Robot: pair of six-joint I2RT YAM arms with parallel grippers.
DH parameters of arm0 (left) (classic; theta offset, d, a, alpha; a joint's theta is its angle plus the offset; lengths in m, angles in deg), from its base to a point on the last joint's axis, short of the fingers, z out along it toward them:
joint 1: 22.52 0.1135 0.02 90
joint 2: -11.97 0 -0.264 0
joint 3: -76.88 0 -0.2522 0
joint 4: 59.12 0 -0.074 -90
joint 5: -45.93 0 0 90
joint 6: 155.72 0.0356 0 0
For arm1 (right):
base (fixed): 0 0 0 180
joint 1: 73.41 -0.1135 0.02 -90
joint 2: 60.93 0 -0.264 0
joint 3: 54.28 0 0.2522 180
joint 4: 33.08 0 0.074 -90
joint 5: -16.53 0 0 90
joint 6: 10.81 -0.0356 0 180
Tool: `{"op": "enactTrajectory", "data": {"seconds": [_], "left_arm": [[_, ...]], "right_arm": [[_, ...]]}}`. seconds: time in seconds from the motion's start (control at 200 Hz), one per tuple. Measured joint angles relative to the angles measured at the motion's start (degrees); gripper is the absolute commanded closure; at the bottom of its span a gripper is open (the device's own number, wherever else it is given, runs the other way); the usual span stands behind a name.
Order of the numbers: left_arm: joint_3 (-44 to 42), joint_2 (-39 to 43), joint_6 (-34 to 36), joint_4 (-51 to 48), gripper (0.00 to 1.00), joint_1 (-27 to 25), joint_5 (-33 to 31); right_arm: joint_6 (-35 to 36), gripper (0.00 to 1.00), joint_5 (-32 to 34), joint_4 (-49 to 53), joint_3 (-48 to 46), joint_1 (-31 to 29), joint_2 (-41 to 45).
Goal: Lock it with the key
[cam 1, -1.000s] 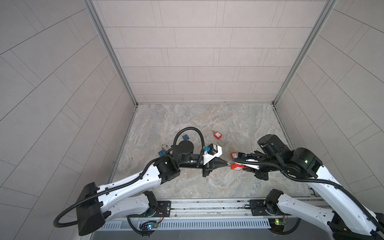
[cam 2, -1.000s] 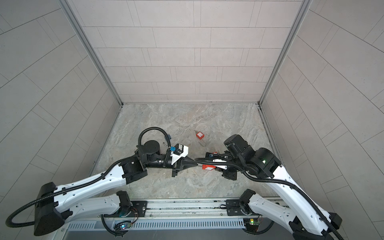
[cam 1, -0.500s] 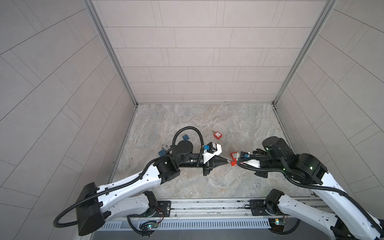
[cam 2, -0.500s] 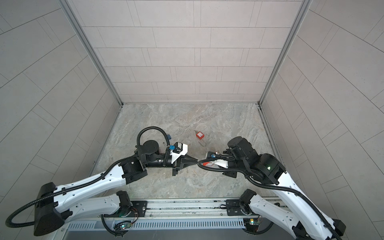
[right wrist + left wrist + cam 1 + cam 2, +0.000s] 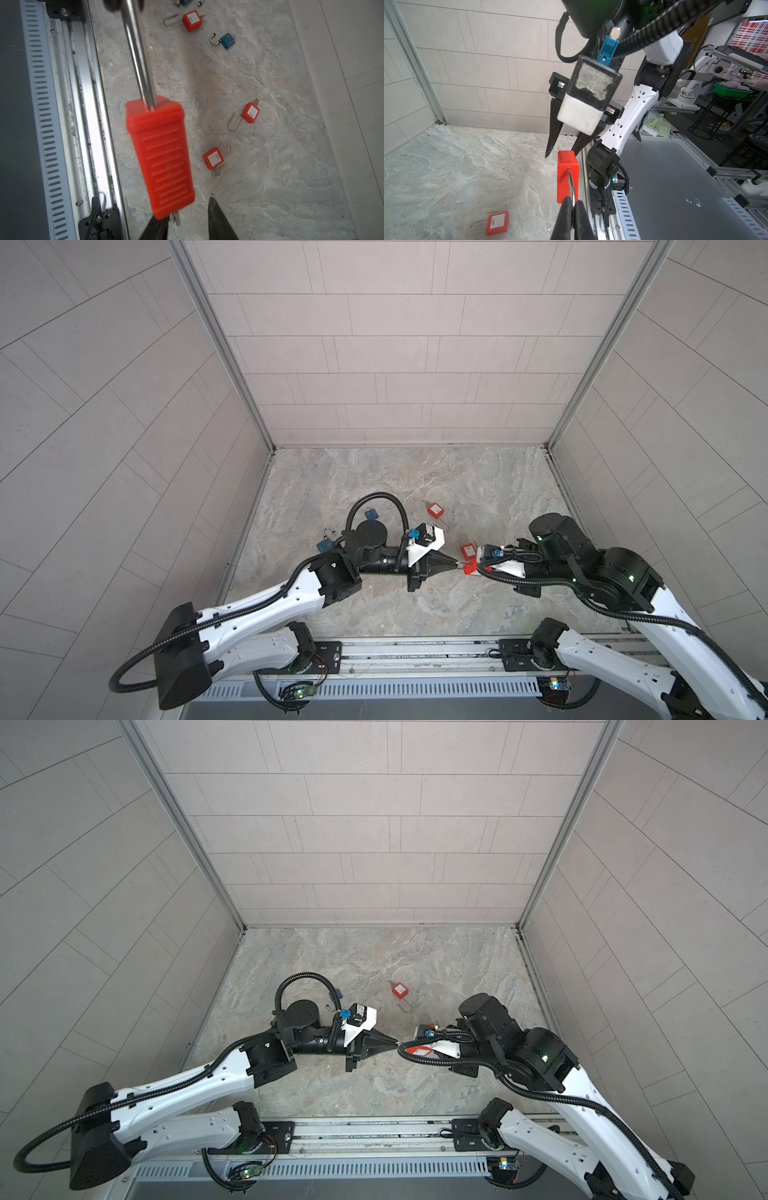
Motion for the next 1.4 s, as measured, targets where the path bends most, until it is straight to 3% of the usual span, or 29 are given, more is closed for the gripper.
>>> {"op": "enactTrajectory", "data": {"seconds": [0.67, 1.401], "left_arm": [[0.0, 0.2, 2.2, -0.8, 1.0, -0.3, 0.3], [-5.9, 8.5, 4.4, -3.7, 1.0, 2.7, -4.3]], "right_arm": [[-0.5, 0.99, -4.9, 0.8, -1.3, 0.3, -0.1], [3.6, 1.0, -4.0, -9.4, -4.6, -0.2, -0.5]]}}
